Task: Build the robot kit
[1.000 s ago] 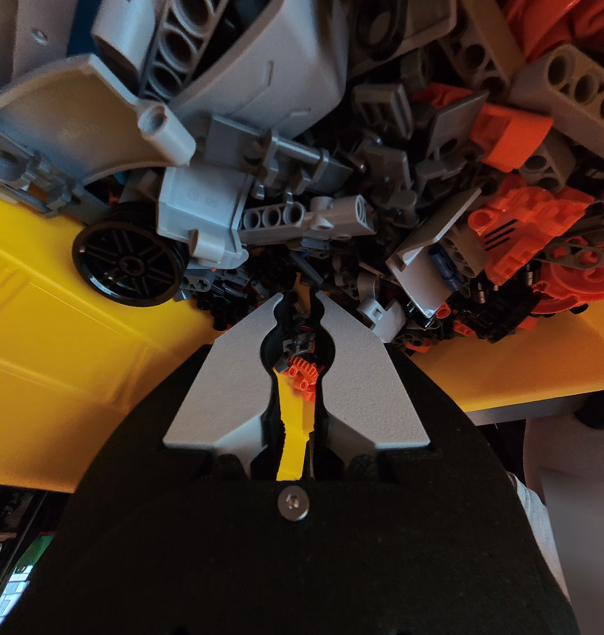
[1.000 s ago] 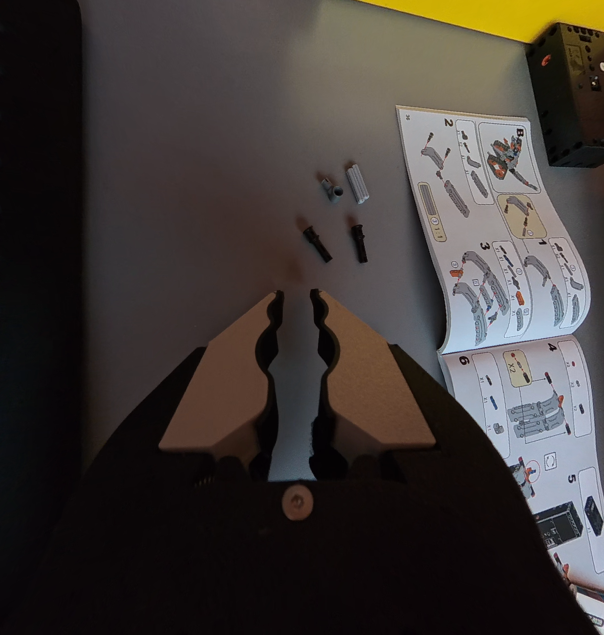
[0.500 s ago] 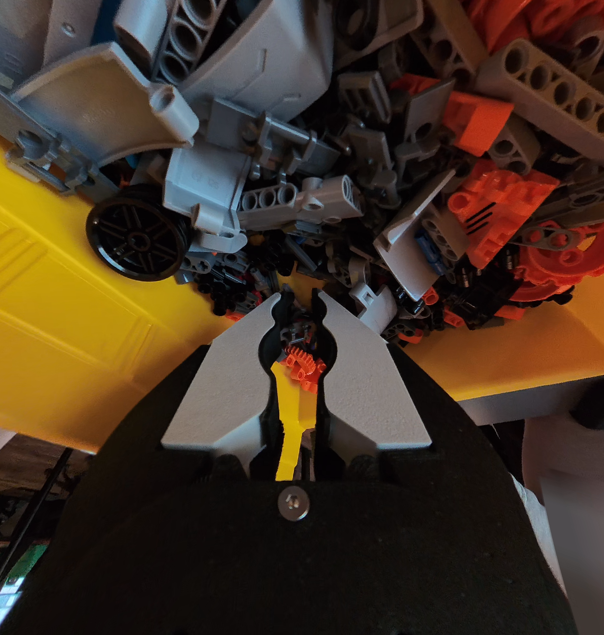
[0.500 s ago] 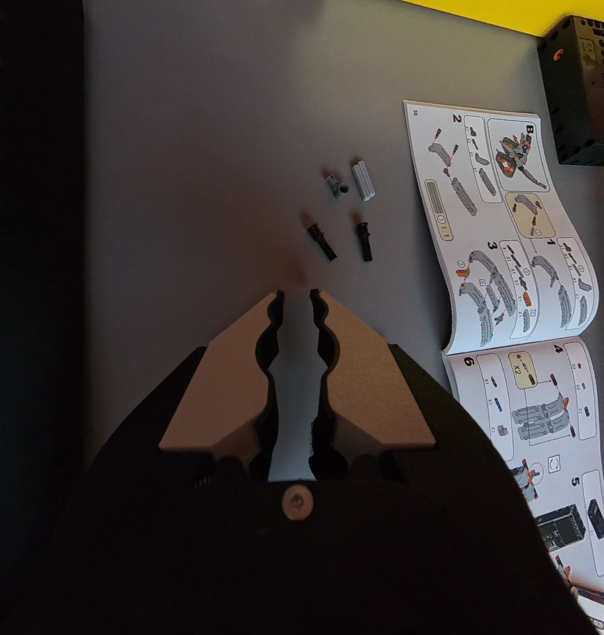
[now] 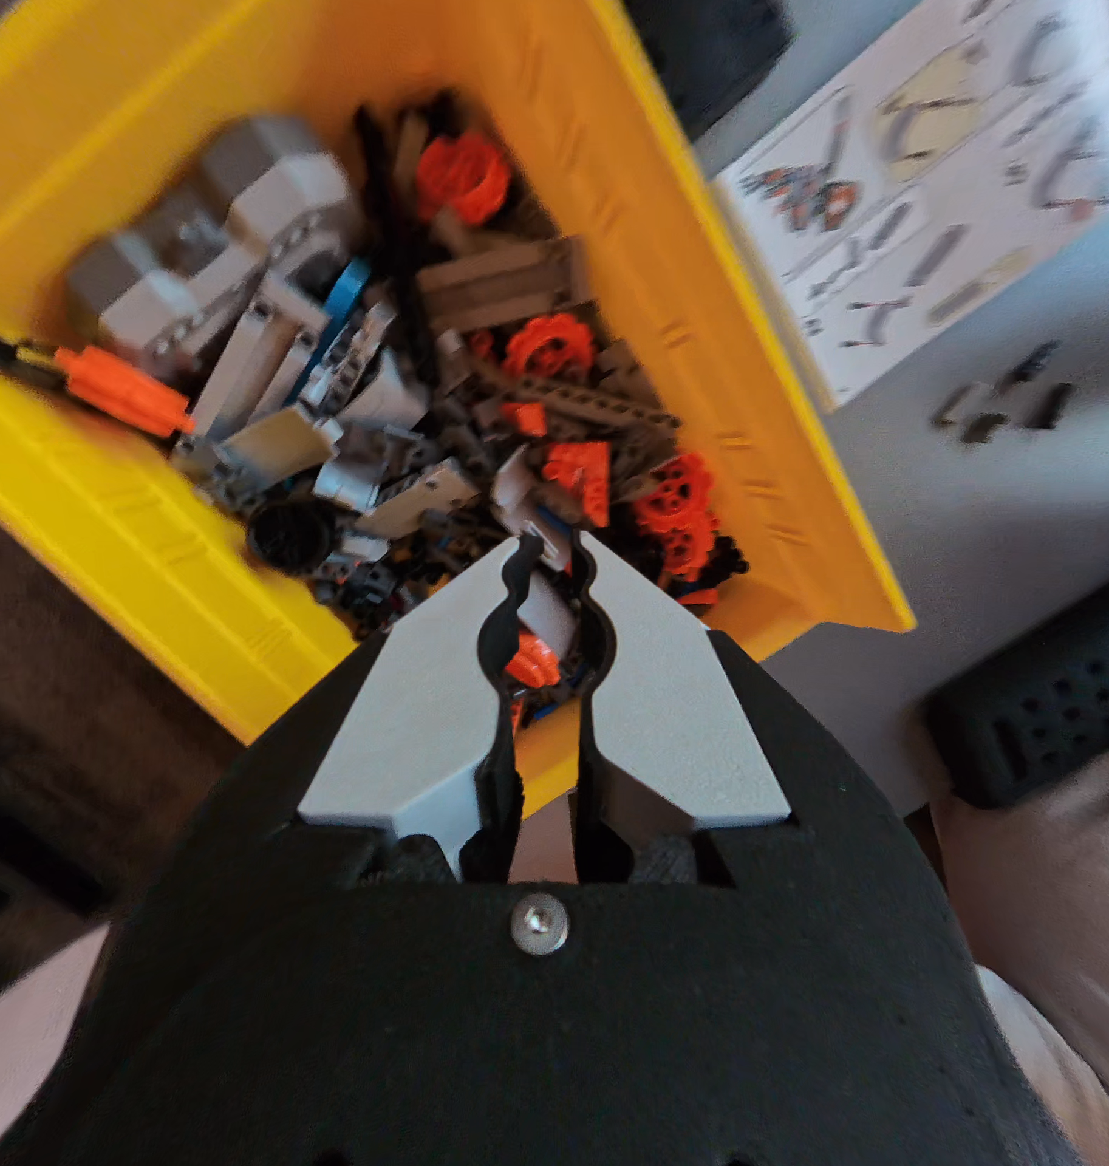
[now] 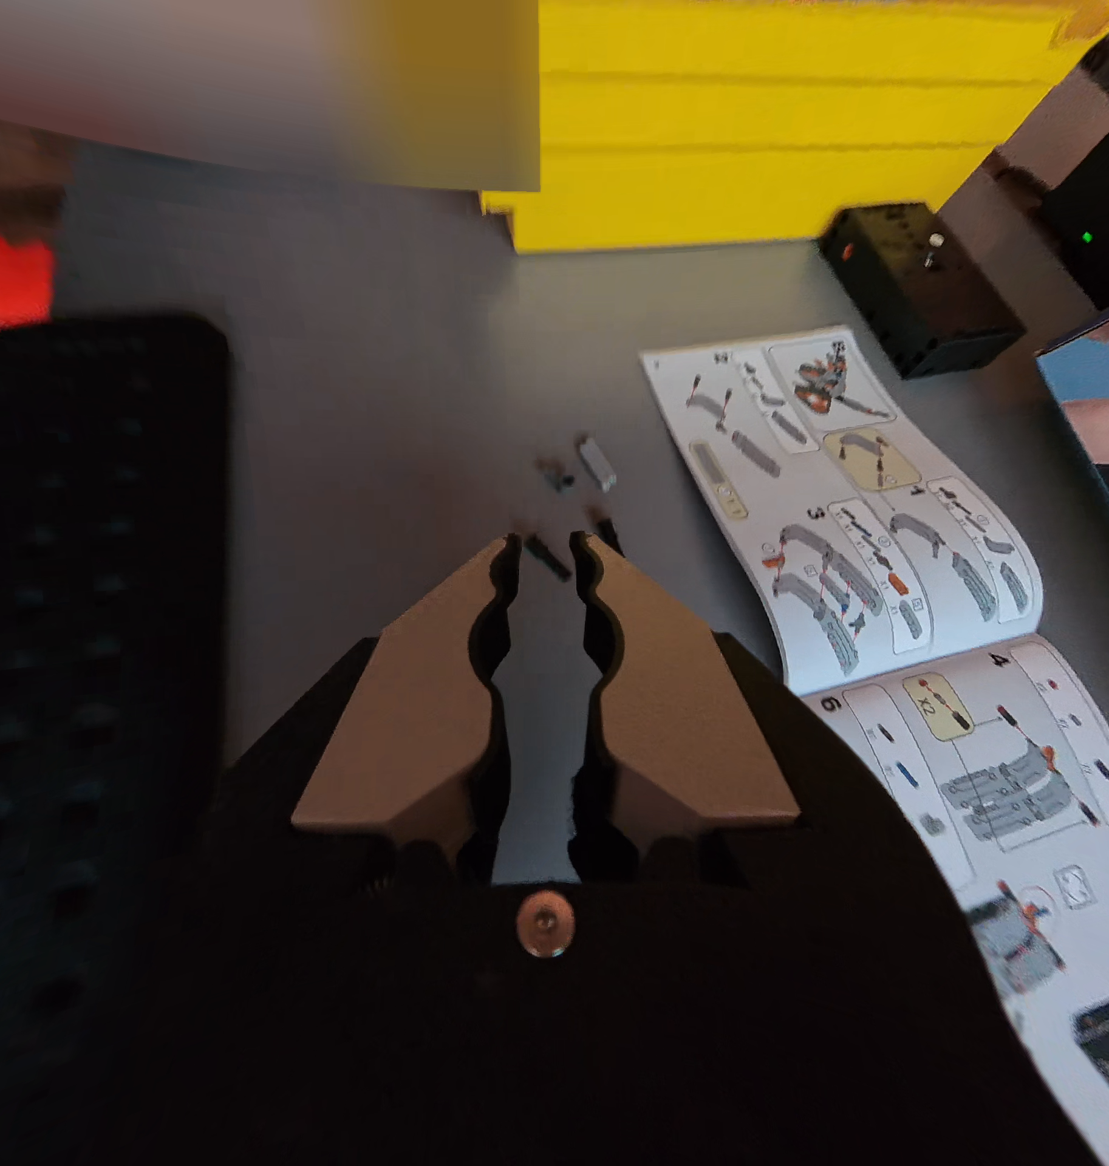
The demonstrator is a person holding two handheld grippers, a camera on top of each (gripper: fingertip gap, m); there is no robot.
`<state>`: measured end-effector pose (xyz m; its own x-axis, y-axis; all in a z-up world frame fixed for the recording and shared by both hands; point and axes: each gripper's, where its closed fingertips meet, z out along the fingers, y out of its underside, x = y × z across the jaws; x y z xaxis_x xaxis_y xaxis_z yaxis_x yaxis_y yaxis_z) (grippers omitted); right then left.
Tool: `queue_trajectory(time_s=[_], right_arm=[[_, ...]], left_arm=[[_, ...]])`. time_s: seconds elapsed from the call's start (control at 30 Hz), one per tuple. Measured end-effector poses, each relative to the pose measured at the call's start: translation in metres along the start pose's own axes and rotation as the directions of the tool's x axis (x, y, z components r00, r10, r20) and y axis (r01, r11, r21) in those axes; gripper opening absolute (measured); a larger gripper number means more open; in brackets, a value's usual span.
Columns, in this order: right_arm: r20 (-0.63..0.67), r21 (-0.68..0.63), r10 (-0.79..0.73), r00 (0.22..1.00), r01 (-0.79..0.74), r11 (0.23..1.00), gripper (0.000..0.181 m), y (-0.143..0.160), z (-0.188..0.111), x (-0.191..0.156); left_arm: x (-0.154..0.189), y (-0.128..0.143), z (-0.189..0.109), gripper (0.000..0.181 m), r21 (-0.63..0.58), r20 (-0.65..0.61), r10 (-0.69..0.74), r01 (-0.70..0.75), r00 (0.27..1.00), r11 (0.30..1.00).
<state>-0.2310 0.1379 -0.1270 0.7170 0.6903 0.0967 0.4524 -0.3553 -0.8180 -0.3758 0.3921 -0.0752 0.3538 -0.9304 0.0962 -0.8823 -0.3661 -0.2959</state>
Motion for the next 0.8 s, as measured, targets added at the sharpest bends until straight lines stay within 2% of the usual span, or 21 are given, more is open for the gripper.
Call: queue_trajectory(time_s=[0.1, 0.23, 0.33, 0.43, 0.53, 0.67, 0.73, 0.8], right_arm=[[0.032, 0.137, 0.095, 0.995, -0.098, 0.986, 0.016, -0.027, -0.003, -0.002], [0.052, 0.223, 0.161, 0.986, -0.169, 0.96, 0.017, -0.044, -0.004, -0.002], [0.086, 0.311, 0.214, 0.973, -0.23, 0.922, 0.019, -0.061, -0.011, -0.002], [0.143, 0.435, 0.289, 0.947, -0.322, 0.841, 0.019, -0.081, -0.026, 0.005], [0.252, 0.504, 0.366, 0.896, -0.444, 0.741, 0.02, -0.09, -0.041, 0.013], [0.385, 0.524, 0.432, 0.815, -0.579, 0.625, 0.02, -0.091, -0.05, 0.022], [0.396, 0.53, 0.442, 0.805, -0.593, 0.606, 0.02, -0.091, -0.05, 0.026], [0.348, 0.521, 0.445, 0.825, -0.565, 0.64, 0.019, -0.086, -0.046, 0.03]], left_arm=[[0.034, -0.012, -0.015, 0.013, 0.088, -0.061, 0.12, -0.115, 0.991, 0.99], [0.082, -0.029, -0.038, 0.014, 0.231, -0.112, 0.279, -0.249, 0.954, 0.941], [0.133, -0.043, -0.055, 0.019, 0.364, -0.205, 0.406, -0.316, 0.89, 0.876], [0.183, -0.053, -0.061, 0.016, 0.451, -0.295, 0.51, -0.353, 0.808, 0.82], [0.223, -0.057, -0.051, 0.015, 0.471, -0.366, 0.582, -0.395, 0.726, 0.789], [0.263, -0.057, -0.037, 0.016, 0.476, -0.46, 0.62, -0.413, 0.636, 0.776], [0.272, -0.057, -0.026, 0.016, 0.458, -0.476, 0.62, -0.425, 0.624, 0.78], [0.272, -0.056, -0.016, 0.017, 0.426, -0.473, 0.613, -0.445, 0.633, 0.788]])
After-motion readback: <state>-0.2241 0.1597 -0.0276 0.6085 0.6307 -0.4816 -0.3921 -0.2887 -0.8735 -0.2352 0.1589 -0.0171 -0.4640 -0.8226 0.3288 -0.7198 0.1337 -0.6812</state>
